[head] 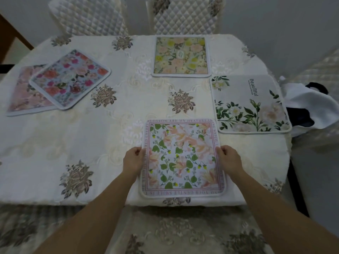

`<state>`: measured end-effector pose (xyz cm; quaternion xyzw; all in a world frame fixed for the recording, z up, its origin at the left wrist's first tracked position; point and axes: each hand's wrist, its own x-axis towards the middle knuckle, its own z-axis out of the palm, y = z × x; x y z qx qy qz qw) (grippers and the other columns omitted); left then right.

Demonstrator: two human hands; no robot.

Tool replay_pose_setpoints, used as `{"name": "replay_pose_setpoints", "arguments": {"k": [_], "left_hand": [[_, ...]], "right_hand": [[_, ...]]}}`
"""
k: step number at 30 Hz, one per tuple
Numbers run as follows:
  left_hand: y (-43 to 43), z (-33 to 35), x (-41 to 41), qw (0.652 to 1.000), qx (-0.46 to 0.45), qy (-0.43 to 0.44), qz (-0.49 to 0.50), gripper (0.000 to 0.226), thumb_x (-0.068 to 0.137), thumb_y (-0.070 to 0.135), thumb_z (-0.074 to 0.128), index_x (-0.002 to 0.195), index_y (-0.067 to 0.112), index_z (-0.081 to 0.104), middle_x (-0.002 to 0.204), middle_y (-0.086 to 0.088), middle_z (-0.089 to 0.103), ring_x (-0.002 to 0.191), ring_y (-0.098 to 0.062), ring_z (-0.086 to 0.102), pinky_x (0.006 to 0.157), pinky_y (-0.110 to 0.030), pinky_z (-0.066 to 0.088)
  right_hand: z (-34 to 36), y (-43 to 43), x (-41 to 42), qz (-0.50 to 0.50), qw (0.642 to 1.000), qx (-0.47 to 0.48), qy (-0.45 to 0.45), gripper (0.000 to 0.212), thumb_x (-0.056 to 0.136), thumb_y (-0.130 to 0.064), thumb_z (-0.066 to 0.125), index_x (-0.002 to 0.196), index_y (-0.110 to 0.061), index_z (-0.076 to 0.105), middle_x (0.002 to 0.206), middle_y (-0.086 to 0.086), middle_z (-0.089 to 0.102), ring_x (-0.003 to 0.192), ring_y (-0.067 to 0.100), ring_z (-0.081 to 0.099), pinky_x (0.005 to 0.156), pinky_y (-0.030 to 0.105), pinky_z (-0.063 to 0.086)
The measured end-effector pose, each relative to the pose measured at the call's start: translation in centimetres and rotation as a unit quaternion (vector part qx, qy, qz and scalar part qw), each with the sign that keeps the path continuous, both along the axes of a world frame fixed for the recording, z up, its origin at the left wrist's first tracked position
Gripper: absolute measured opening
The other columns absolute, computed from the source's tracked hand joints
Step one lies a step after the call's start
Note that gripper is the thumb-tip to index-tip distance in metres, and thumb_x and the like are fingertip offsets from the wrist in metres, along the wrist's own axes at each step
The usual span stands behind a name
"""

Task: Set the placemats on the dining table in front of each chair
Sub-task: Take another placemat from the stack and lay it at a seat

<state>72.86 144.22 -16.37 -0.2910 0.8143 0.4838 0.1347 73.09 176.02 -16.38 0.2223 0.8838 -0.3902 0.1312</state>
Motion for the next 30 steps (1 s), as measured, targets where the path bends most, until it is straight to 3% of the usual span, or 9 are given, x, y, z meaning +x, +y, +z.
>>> {"name": "replay_pose_setpoints", "arguments": {"k": [5, 10, 15, 19, 24, 27, 30], "left_hand": [[0.1, -0.1, 0.1, 1.000, -0.017, 0.001, -0.001, 0.024, 0.098, 0.030, 0.052, 0.094, 0.014, 0.069, 0.085, -0.001, 0.071, 0.081, -0.019, 0.066, 0.072, -0.033, 0.050], [0.1, 0.2, 0.2, 1.000, -0.024, 0.004, -0.003, 0.023, 0.098, 0.030, 0.053, 0.098, 0.013, 0.068, 0.090, -0.001, 0.070, 0.085, -0.019, 0.065, 0.077, -0.034, 0.051], [-0.1, 0.6, 0.8, 1.000, -0.025, 0.003, -0.010, 0.023, 0.097, 0.029, 0.053, 0.098, 0.012, 0.068, 0.090, -0.003, 0.070, 0.086, -0.021, 0.066, 0.078, -0.035, 0.052], [-0.1, 0.8, 1.3, 0.999, -0.032, 0.007, -0.008, 0.022, 0.097, 0.029, 0.055, 0.103, 0.012, 0.067, 0.094, -0.001, 0.069, 0.089, -0.020, 0.066, 0.076, -0.030, 0.049], [0.0, 1.5, 1.7, 0.991, -0.121, 0.028, -0.046, 0.024, 0.096, 0.029, 0.057, 0.110, 0.010, 0.064, 0.093, 0.002, 0.065, 0.085, -0.016, 0.061, 0.074, -0.027, 0.044], [0.0, 1.9, 2.2, 0.954, -0.266, 0.045, -0.132, 0.027, 0.095, 0.034, 0.055, 0.110, 0.012, 0.058, 0.098, -0.002, 0.063, 0.080, -0.018, 0.057, 0.064, -0.030, 0.043], [1.1, 1.0, 2.4, 0.872, -0.415, 0.119, -0.232, 0.032, 0.088, 0.032, 0.058, 0.111, 0.010, 0.053, 0.104, -0.012, 0.055, 0.089, -0.027, 0.053, 0.063, -0.036, 0.045]], "right_hand": [[0.2, 0.0, -0.4, 0.005, 1.000, 0.010, -0.017, 0.039, 0.099, -0.030, 0.048, 0.064, -0.012, 0.045, 0.059, 0.002, 0.047, 0.057, 0.019, 0.044, 0.054, 0.030, 0.031], [0.4, 0.0, -0.3, -0.005, 1.000, 0.007, -0.022, 0.041, 0.097, -0.031, 0.051, 0.062, -0.011, 0.044, 0.059, 0.008, 0.046, 0.058, 0.022, 0.043, 0.054, 0.032, 0.029], [0.7, -0.1, -0.1, -0.015, 0.999, -0.011, -0.030, 0.042, 0.096, -0.031, 0.054, 0.080, 0.007, 0.061, 0.076, 0.025, 0.063, 0.068, 0.027, 0.053, 0.064, 0.033, 0.039], [0.8, -0.1, 0.1, -0.013, 0.999, -0.018, -0.033, 0.040, 0.096, -0.031, 0.054, 0.086, 0.006, 0.064, 0.078, 0.020, 0.064, 0.072, 0.027, 0.055, 0.067, 0.033, 0.039], [0.8, 0.4, 0.4, -0.003, 0.999, 0.012, -0.041, 0.041, 0.094, -0.037, 0.054, 0.087, 0.003, 0.063, 0.082, 0.022, 0.066, 0.073, 0.032, 0.061, 0.069, 0.037, 0.048], [1.2, 0.2, 1.4, 0.022, 0.988, 0.153, 0.001, 0.031, 0.094, -0.040, 0.052, 0.089, -0.010, 0.059, 0.086, 0.006, 0.061, 0.075, 0.025, 0.058, 0.064, 0.035, 0.049], [0.7, -1.5, 2.1, 0.108, 0.946, 0.270, 0.147, 0.018, 0.093, -0.030, 0.051, 0.100, -0.013, 0.054, 0.098, 0.006, 0.052, 0.080, 0.020, 0.048, 0.061, 0.036, 0.047]]}}
